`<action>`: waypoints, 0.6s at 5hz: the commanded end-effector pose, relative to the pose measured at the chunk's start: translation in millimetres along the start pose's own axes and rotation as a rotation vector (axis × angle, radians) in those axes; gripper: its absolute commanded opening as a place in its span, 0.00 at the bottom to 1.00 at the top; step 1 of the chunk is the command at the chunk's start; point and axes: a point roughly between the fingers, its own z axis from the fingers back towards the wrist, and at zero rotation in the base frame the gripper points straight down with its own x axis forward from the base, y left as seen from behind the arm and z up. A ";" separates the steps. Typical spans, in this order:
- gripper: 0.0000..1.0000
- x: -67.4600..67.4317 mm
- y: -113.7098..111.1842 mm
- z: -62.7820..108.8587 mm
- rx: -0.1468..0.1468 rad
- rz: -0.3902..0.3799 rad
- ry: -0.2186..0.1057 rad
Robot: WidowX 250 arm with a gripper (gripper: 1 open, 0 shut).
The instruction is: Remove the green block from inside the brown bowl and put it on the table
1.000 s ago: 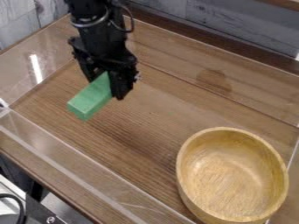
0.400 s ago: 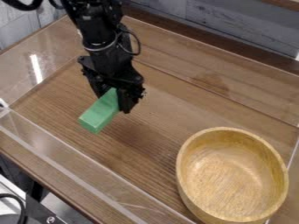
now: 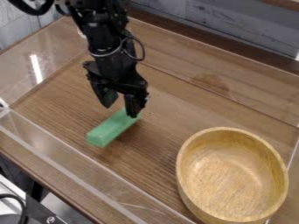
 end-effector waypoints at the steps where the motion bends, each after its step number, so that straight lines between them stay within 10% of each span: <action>1: 1.00 5.6 -2.4 1.6 0.002 -0.001 -0.026; 3: 1.00 1.0 -3.0 -10.0 -0.005 0.014 0.001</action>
